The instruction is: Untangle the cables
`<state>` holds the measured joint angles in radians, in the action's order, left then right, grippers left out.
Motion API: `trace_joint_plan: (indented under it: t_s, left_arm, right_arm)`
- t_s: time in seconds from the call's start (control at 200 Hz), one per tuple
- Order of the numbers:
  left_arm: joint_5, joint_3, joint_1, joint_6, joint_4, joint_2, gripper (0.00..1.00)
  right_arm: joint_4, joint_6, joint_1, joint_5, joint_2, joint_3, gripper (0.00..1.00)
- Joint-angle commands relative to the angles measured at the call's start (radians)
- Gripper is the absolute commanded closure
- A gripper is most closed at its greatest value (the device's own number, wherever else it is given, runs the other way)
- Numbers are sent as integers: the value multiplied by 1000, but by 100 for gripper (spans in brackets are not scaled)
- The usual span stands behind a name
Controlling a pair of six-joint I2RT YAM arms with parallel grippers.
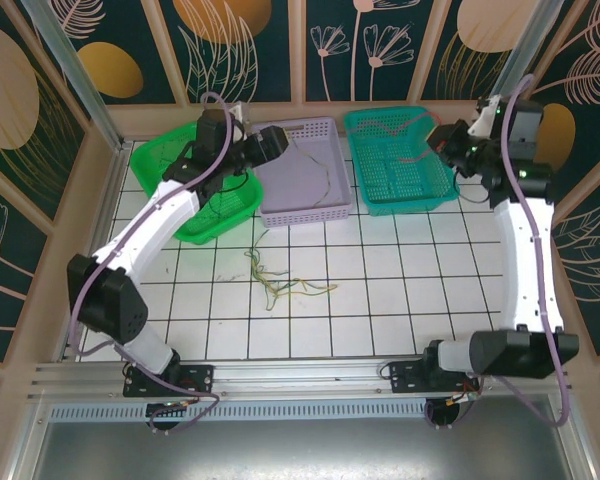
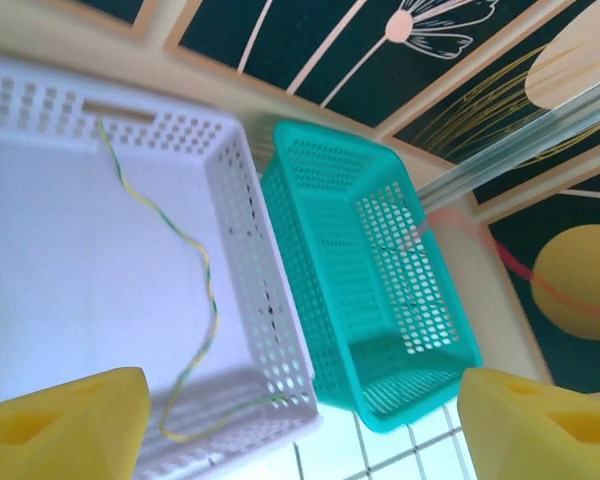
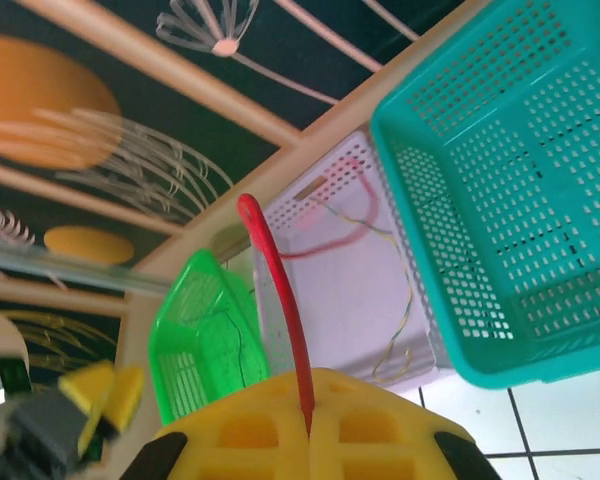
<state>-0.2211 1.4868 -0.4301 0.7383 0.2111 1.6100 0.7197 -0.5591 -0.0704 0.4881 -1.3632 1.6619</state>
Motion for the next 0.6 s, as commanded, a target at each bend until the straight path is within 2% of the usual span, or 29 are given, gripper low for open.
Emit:
trace_joint_plan:
  t_s: [0.0, 0.13, 0.34, 0.46, 0.596]
  left_arm:
    - [-63, -103, 1, 127, -93, -104, 22]
    - [-111, -224, -23, 196, -160, -192, 23]
    - [-100, -334, -80, 249, -156, -301, 24]
    - [-75, -389, -115, 275, -147, -342, 25]
    - [-48, -452, -143, 310, -164, -393, 25]
  right_arm:
    - [-63, -32, -34, 15, -83, 110, 100]
    - [-180, -49, -51, 6, -218, 189, 100]
    - [-275, -40, -60, -45, -422, 301, 100]
    - [-315, -40, -62, -41, -479, 275, 100]
    - [-409, -26, -62, -37, -479, 139, 100]
